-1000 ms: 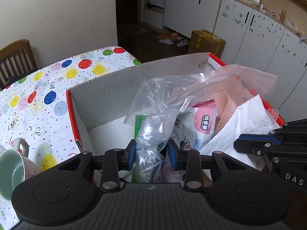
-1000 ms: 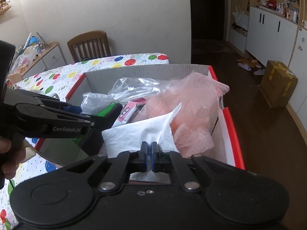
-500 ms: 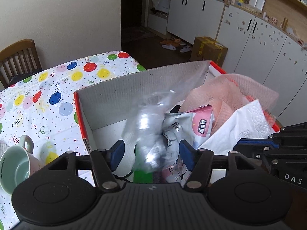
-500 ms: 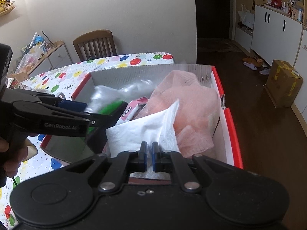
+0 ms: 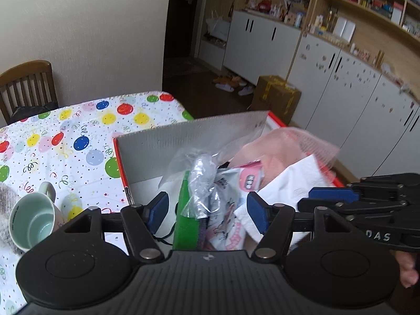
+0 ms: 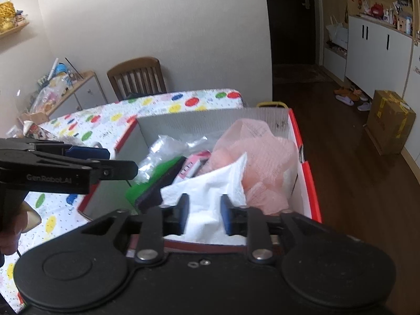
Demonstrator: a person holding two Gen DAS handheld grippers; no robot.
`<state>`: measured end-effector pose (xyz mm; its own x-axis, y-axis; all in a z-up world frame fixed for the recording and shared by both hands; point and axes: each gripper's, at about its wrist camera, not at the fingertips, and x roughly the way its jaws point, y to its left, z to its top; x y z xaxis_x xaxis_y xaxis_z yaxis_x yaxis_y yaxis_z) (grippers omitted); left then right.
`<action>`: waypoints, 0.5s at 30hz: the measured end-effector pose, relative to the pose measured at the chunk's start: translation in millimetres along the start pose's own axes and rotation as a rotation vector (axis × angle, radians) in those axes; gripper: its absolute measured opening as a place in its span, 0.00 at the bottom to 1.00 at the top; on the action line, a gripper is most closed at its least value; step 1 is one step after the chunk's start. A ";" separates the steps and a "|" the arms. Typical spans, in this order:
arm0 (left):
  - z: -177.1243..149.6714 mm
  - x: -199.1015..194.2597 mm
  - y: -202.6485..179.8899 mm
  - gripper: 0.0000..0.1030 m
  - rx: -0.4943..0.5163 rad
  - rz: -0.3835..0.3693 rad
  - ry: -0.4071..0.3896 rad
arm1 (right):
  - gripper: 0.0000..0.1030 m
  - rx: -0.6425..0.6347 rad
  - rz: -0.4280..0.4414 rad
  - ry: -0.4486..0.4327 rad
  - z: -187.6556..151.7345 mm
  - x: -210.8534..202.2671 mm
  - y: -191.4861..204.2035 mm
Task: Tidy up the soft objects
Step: 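Open the right tool releasing the tissue while the left tool releases the plastic bag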
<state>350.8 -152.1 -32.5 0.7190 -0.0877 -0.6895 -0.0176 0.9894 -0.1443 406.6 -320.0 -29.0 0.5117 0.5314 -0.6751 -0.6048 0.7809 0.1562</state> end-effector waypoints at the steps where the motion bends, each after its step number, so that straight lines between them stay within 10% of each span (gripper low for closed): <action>1: -0.3 -5.5 0.4 0.63 -0.007 -0.007 -0.010 | 0.38 -0.004 0.003 -0.010 0.7 -2.4 1.9; 15: -18.1 -67.5 36.4 0.81 -0.116 -0.005 -0.083 | 0.57 -0.027 0.038 -0.069 8.1 -21.1 42.4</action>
<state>289.1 -112.3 -4.0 0.7744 -0.0782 -0.6279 -0.0907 0.9684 -0.2324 375.0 -295.4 -2.3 0.5285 0.5828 -0.6172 -0.6403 0.7511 0.1609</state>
